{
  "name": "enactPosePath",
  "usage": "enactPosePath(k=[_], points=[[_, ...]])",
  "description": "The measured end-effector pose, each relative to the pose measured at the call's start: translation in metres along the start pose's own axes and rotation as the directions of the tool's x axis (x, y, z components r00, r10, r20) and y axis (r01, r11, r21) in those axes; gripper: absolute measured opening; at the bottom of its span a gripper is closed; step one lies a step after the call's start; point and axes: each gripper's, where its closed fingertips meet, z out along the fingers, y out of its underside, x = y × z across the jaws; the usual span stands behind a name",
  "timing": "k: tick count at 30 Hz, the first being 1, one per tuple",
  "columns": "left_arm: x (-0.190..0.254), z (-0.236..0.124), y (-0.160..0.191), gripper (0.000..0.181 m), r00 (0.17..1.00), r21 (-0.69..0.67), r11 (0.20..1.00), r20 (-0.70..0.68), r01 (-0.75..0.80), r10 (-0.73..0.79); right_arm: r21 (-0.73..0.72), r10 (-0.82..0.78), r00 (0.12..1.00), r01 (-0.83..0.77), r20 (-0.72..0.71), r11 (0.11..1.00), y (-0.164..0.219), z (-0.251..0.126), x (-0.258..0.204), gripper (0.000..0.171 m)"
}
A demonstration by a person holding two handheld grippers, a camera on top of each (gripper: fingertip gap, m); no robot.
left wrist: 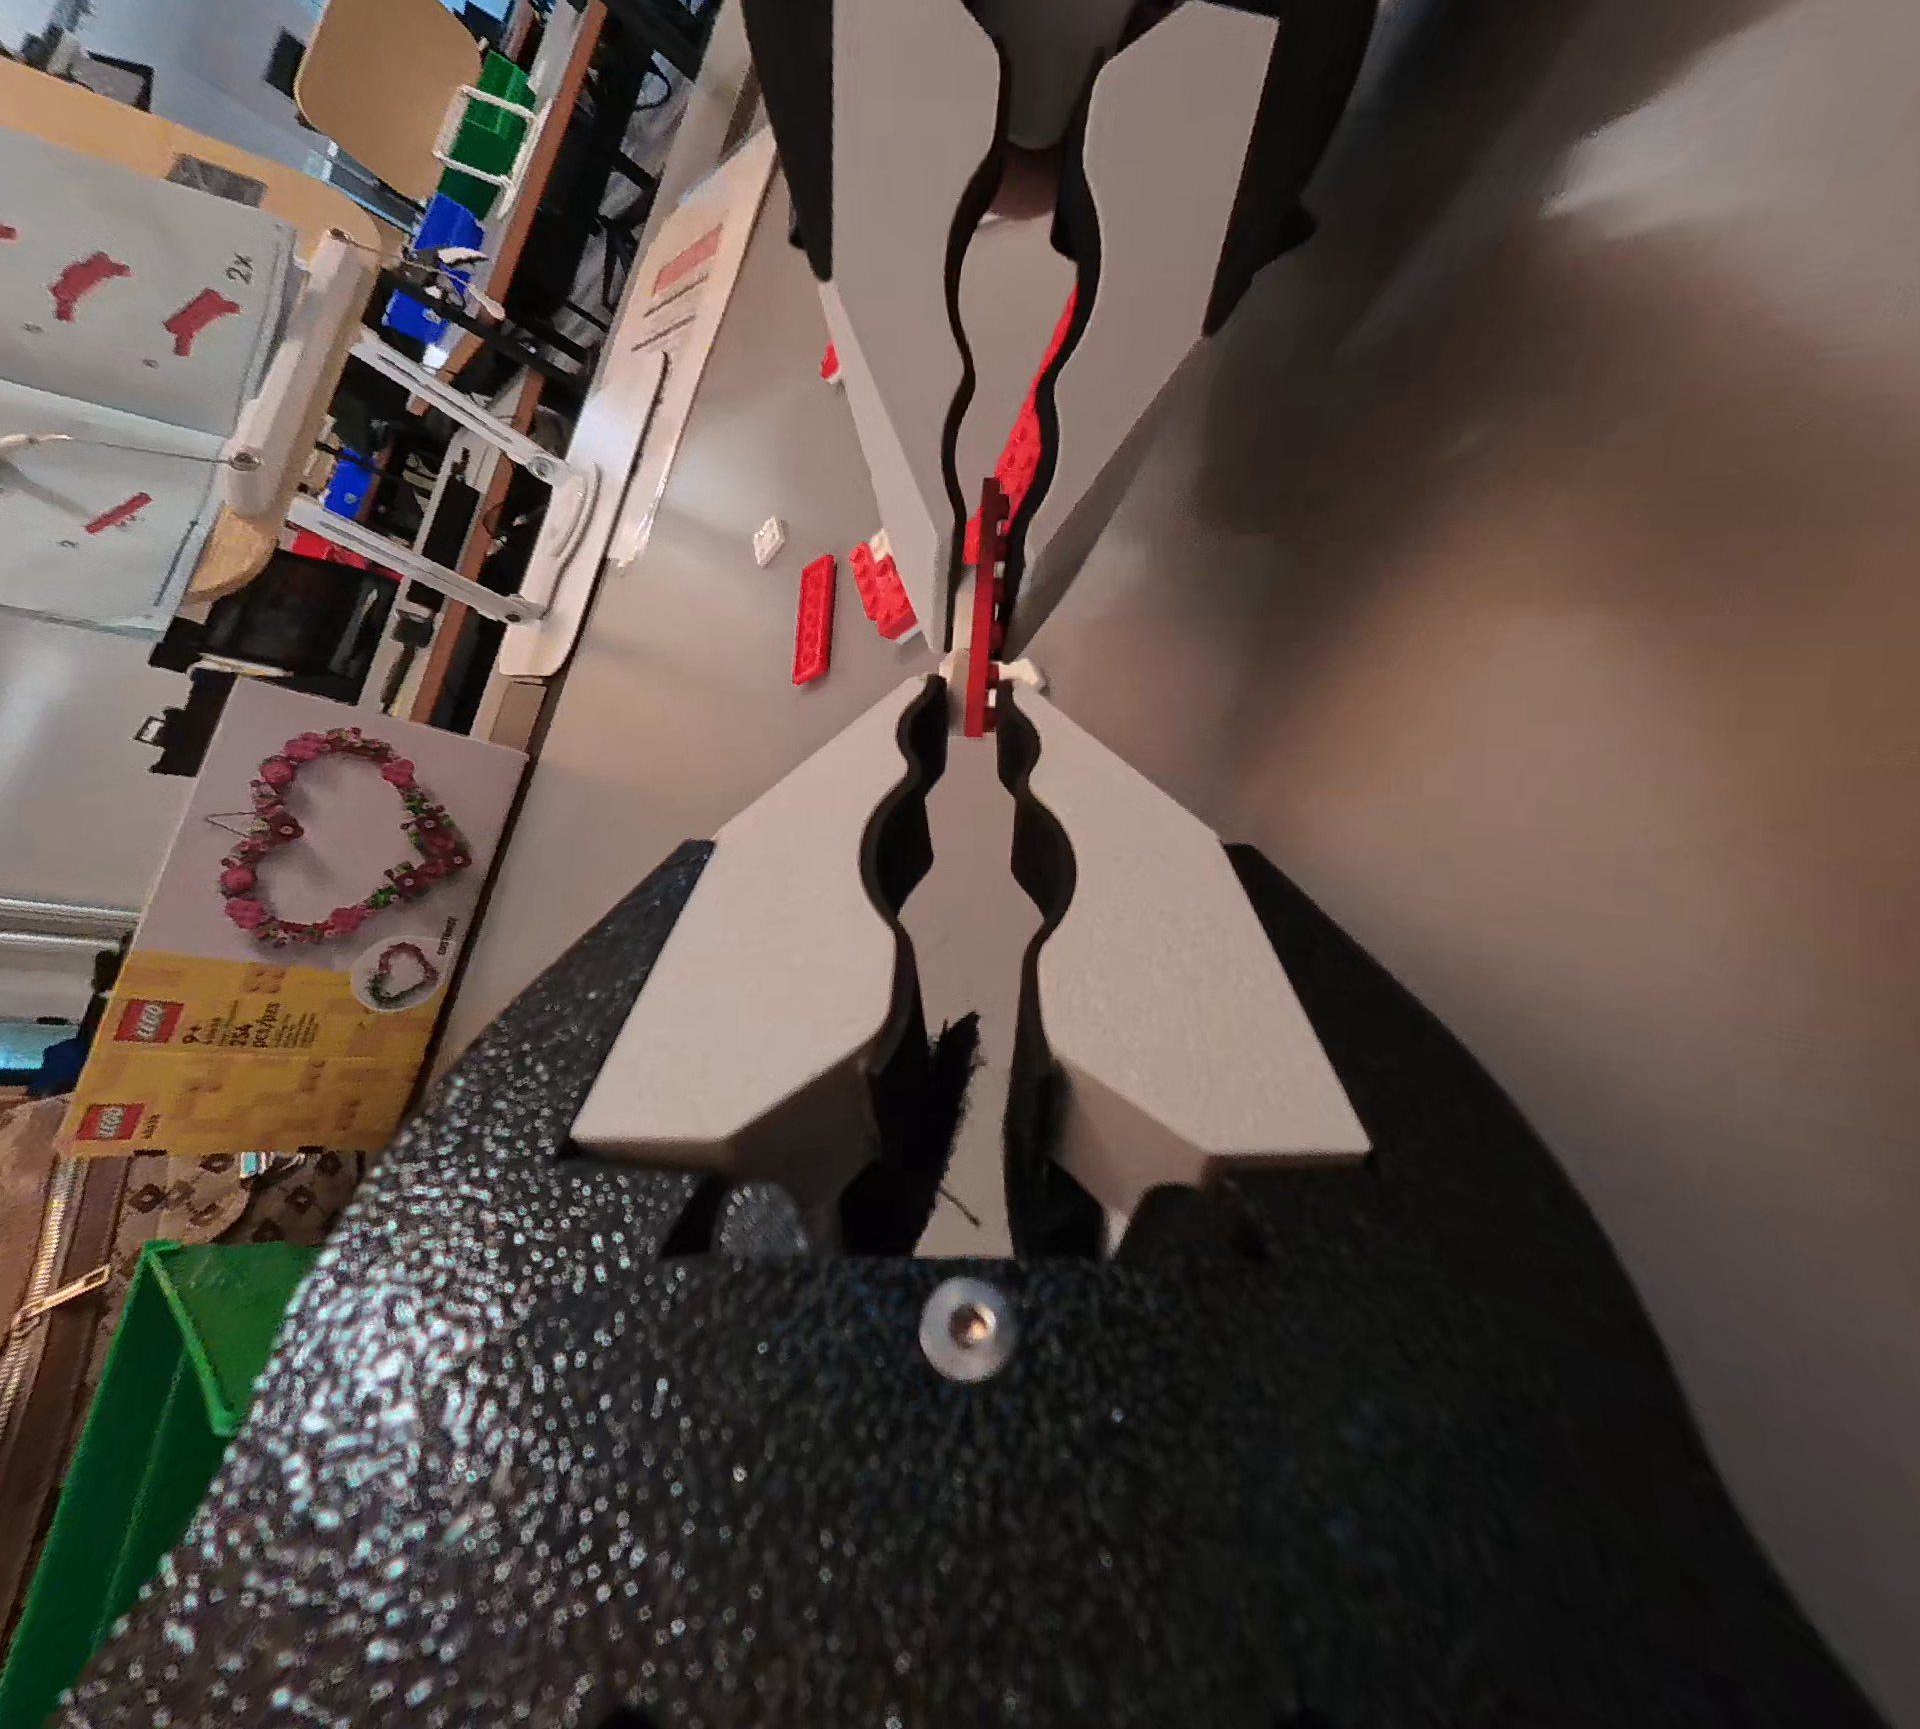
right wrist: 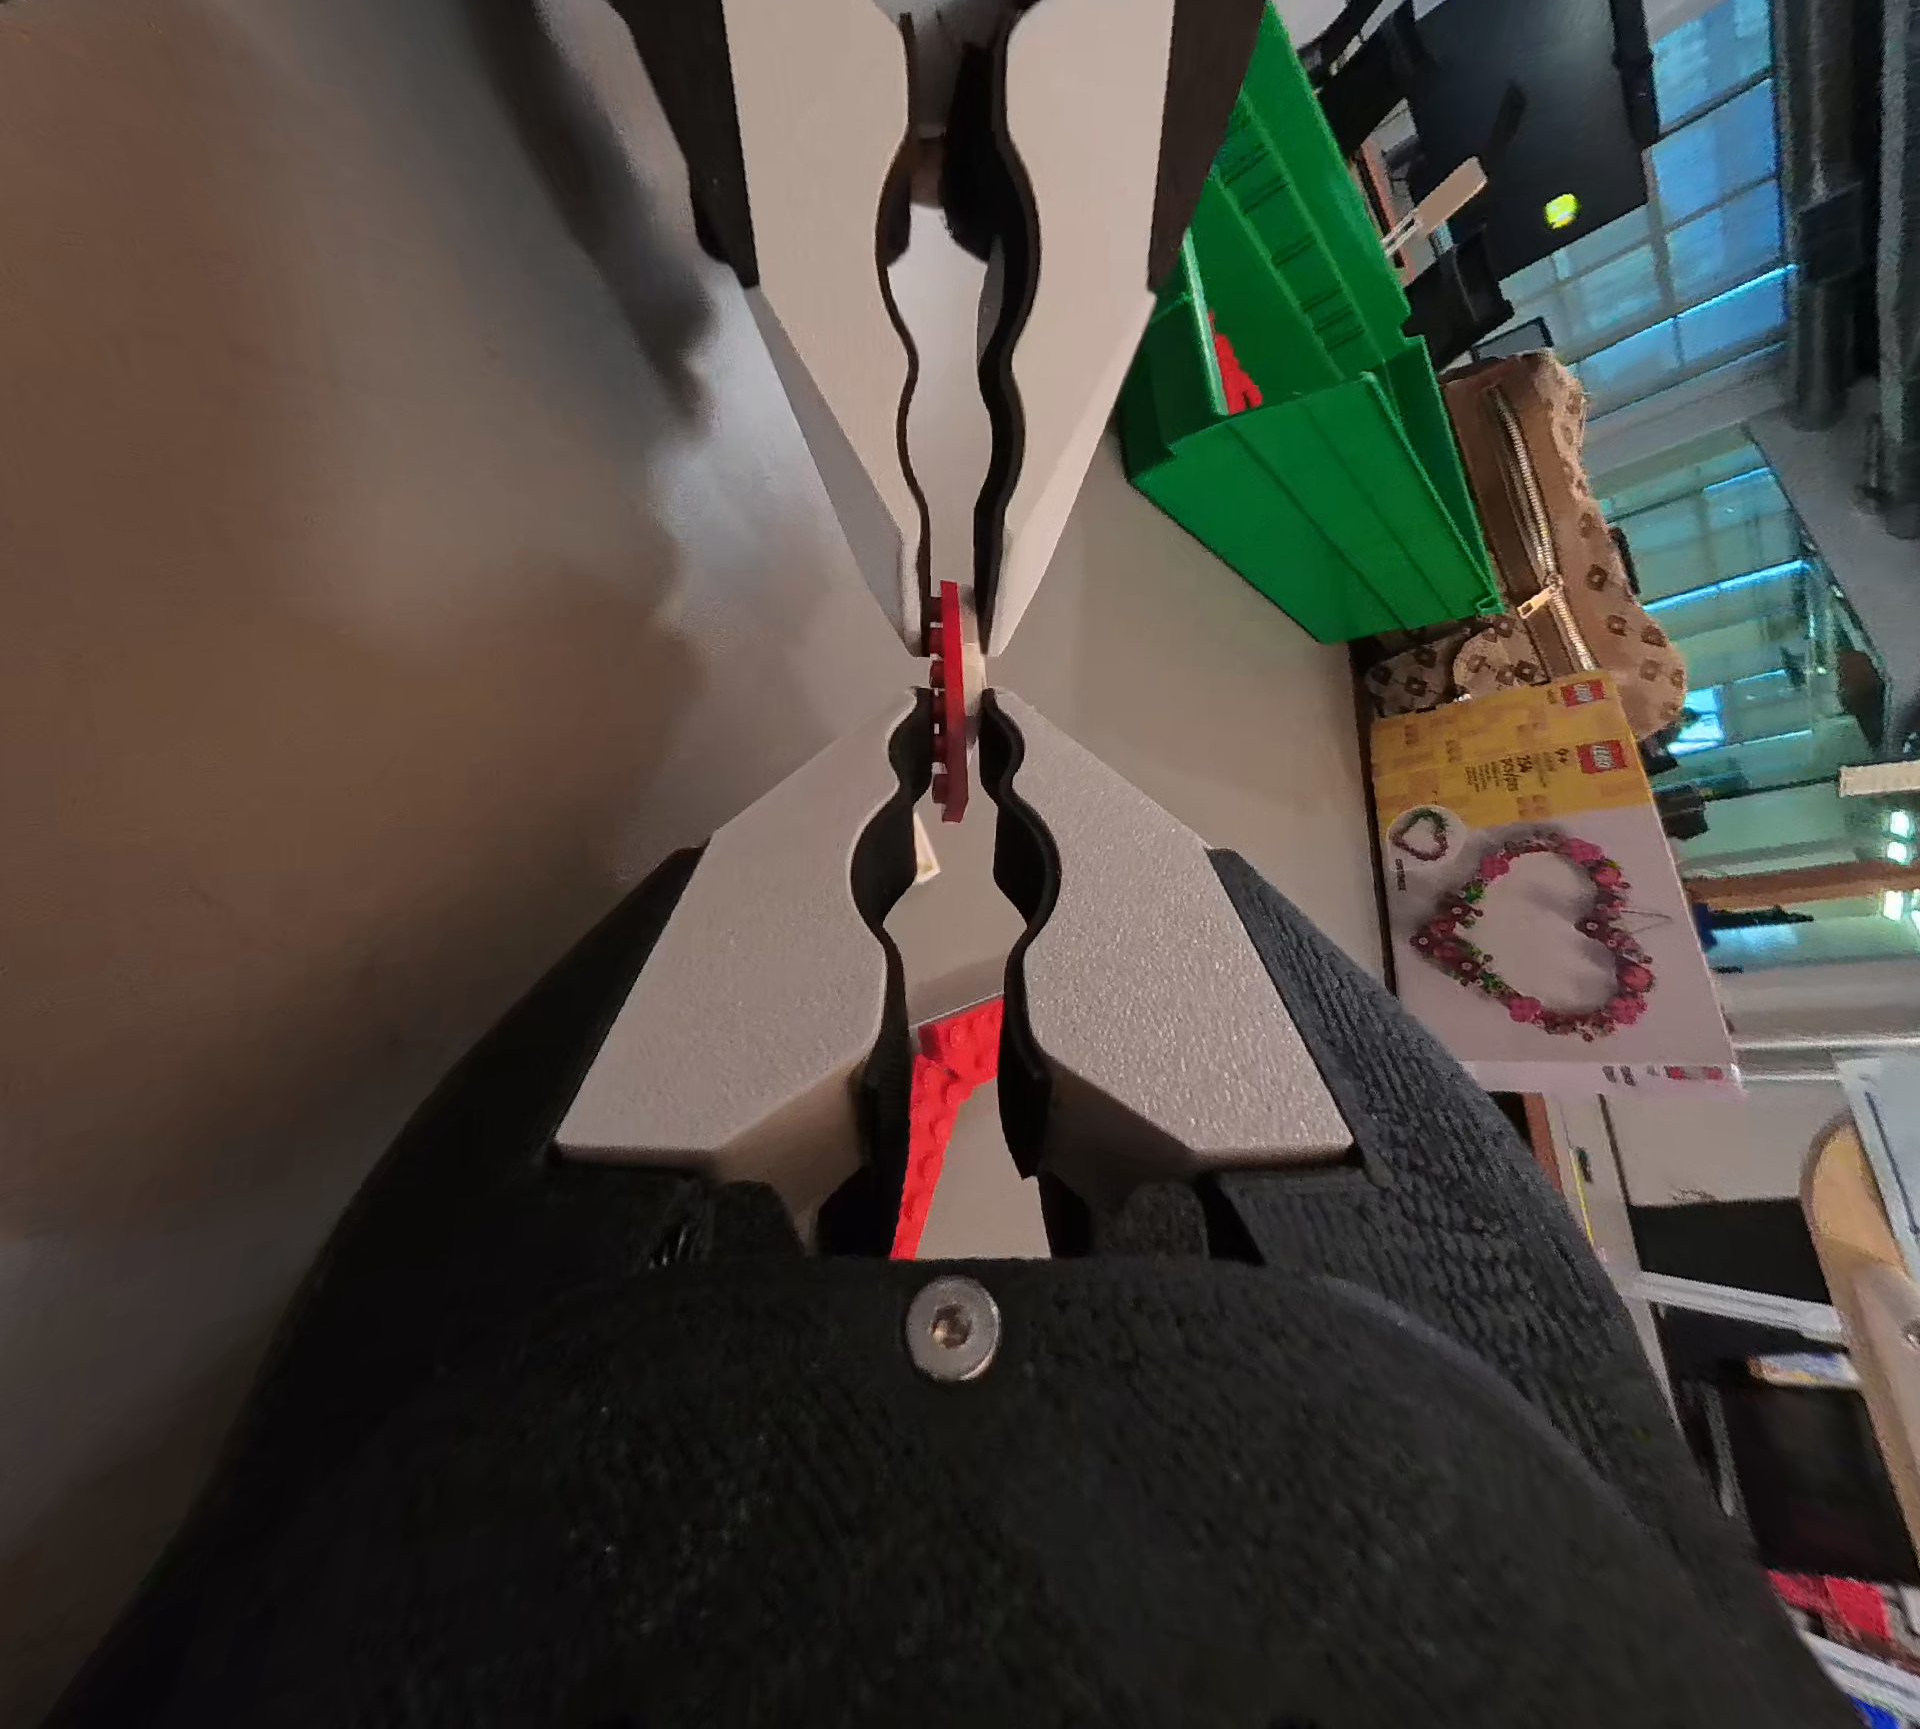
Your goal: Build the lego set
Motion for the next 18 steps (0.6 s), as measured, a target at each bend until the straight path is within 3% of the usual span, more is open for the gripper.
enactPosePath(k=[9,13,15,18], points=[[0.008,-0.002,0.005,0.007,0.995,-0.042,0.998,-0.092,0.036,-0.039,-0.025,-0.060,0.998,0.060,0.018,0.998,-0.001,0.003,-0.008,0.006],[0.011,-0.002,0.004,0.007,0.993,-0.031,0.998,-0.109,0.047,-0.050,0.008,0.069,0.996,-0.069,0.060,0.998,-0.002,0.005,-0.010,0.009],[0.015,-0.002,-0.002,0.007,0.990,0.004,0.999,-0.130,0.051,-0.050,-0.003,0.117,0.989,-0.117,0.093,0.993,0.000,0.007,-0.014,0.019],[0.018,-0.002,-0.007,0.007,0.988,0.030,0.998,-0.149,0.048,-0.043,-0.022,0.098,0.989,-0.097,0.109,0.995,0.004,0.010,-0.019,0.007]])
